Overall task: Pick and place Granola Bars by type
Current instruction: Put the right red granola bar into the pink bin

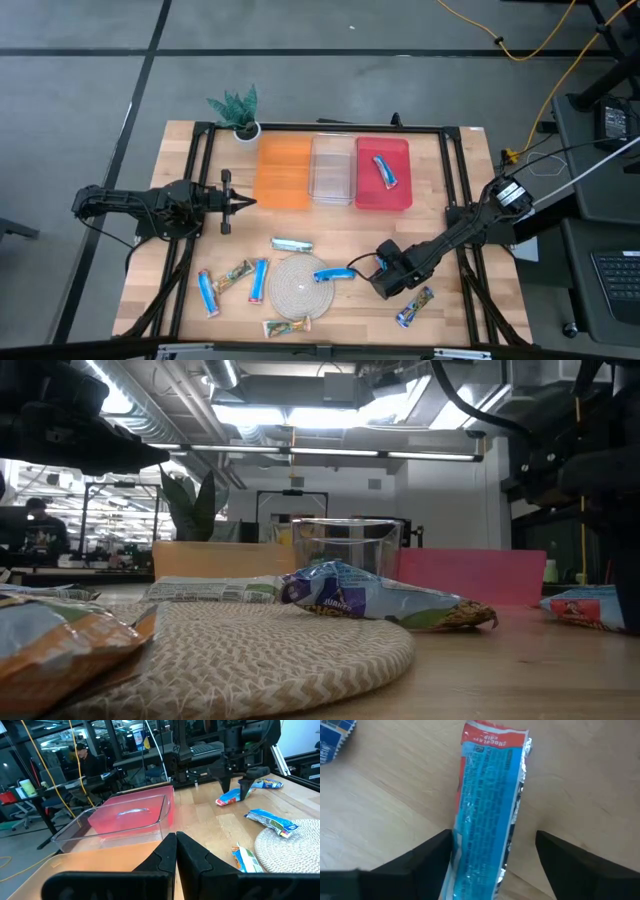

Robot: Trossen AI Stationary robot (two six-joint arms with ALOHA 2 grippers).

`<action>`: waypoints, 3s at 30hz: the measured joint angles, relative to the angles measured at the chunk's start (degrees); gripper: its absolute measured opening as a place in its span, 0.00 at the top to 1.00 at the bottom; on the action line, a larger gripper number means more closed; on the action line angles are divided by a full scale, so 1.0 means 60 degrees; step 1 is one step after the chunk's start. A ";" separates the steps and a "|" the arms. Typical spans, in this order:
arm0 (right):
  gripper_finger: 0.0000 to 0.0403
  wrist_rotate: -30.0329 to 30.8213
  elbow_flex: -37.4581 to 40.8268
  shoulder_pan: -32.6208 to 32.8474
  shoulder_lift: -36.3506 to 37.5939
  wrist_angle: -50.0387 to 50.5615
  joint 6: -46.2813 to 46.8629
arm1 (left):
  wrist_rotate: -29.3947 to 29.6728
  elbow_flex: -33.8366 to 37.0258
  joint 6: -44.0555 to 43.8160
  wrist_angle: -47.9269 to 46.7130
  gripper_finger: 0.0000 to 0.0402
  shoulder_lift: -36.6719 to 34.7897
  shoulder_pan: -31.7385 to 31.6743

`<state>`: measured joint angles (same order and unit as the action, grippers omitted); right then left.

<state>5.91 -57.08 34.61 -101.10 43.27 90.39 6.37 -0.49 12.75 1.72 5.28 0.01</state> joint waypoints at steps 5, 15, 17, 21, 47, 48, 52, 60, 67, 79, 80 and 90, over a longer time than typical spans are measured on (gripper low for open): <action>0.43 0.0000 0.0000 0.0000 0.0000 -0.0016 0.0002 | 0.0000 0.0003 0.0000 0.0000 0.99 0.0000 0.0000; 0.69 0.0000 0.0000 -0.0141 0.0000 -0.0020 -0.0095 | 0.0000 0.0000 0.0000 0.0000 0.99 0.0000 0.0000; 0.73 -0.0006 0.0000 -0.0175 0.0000 -0.0019 -0.0121 | 0.0000 0.0001 0.0000 0.0000 0.99 0.0003 0.0000; 0.79 -0.0077 0.0000 -0.0178 0.0158 -0.0032 -0.0157 | 0.0000 0.0001 0.0000 -0.0001 0.99 0.0000 0.0000; 0.84 0.2090 -0.0007 -0.0182 0.3972 0.2270 -0.0145 | 0.0000 0.0001 -0.0001 0.0000 0.99 0.0001 0.0000; 0.84 0.2091 -0.0007 -0.0200 0.4105 0.2452 -0.0149 | 0.0000 0.0004 0.0000 0.0000 0.99 0.0003 0.0000; 0.84 0.2135 -0.0007 -0.0273 0.4572 0.2947 -0.0377 | 0.0000 0.0001 0.0000 -0.0003 0.99 0.0003 0.0000; 0.84 0.2215 -0.0007 -0.0882 0.5376 0.2998 -0.1451 | 0.0000 0.0004 0.0000 0.0000 0.99 0.0004 0.0000; 0.84 0.2194 -0.0414 -0.1910 0.5870 0.3104 -0.3048 | 0.0000 0.0004 0.0000 0.0000 0.99 0.0004 0.0000; 0.84 0.2328 -0.2678 -0.3447 0.5923 0.3794 -0.5558 | 0.0000 0.0002 -0.0002 0.0000 0.99 0.0000 0.0000; 0.84 0.2324 -0.2846 -0.3583 0.5923 0.3987 -0.5626 | 0.0000 0.0004 0.0000 0.0000 0.99 0.0001 0.0000; 0.84 0.2240 -0.3547 -0.5621 0.5912 0.5074 -0.6589 | 0.0000 0.0000 0.0000 0.0000 0.99 0.0000 0.0000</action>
<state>19.35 -78.36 0.88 -65.63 73.71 50.85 6.37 -0.49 12.75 1.72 5.28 0.01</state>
